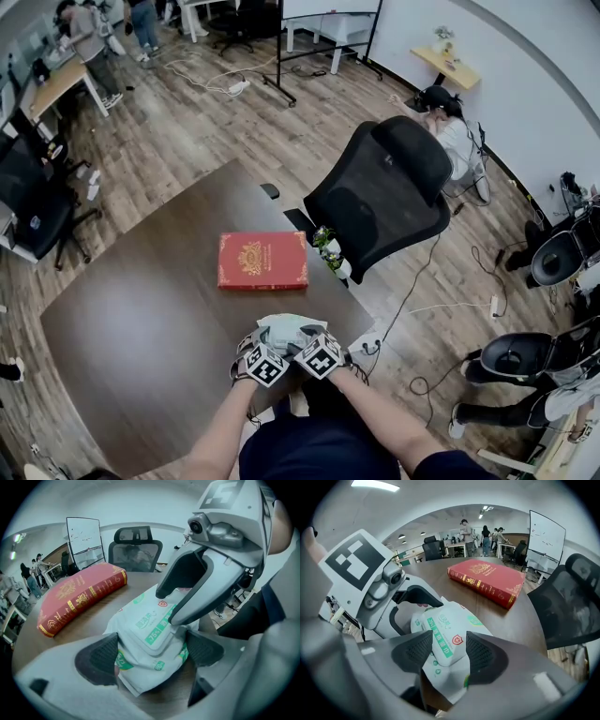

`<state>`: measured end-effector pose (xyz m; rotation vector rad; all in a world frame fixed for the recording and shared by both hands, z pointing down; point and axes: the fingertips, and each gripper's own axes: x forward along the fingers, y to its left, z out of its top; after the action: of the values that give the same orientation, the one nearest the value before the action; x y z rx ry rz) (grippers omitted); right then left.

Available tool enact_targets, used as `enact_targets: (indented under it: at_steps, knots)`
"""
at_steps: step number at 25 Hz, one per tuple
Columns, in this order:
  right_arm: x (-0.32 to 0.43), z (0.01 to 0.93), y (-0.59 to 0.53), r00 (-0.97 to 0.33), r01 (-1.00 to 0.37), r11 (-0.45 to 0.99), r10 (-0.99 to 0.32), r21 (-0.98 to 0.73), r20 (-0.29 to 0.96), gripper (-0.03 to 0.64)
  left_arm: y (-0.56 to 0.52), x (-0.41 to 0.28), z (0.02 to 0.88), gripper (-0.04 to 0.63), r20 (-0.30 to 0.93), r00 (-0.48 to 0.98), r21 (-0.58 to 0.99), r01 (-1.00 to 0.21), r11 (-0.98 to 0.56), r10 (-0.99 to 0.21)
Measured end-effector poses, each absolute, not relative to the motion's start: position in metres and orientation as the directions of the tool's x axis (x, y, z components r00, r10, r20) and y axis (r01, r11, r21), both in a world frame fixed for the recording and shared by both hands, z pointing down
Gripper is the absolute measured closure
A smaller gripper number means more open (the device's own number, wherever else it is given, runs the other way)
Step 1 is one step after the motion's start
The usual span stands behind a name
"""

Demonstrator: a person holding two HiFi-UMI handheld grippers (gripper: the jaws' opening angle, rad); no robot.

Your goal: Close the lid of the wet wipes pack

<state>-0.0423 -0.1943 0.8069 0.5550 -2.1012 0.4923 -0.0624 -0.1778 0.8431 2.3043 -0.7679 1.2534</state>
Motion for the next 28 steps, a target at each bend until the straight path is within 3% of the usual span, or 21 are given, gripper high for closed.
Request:
enact_targets:
  at_steps: [10, 28]
  knots:
    - [-0.0455, 0.8145, -0.1935, -0.456, -0.53, 0.848, -0.285, 0.0, 0.843, 0.371, -0.1792, -0.0627, 0.845, 0.141, 0.853, 0.443, 0.083, -0.637, -0.766, -0.277]
    - [-0.0425, 0.8141, -0.1921, -0.468, -0.554, 0.832, -0.283, -0.029, 0.837, 0.371, -0.1771, -0.0631, 0.8404, 0.141, 0.84, 0.459, 0.084, -0.638, -0.765, -0.291]
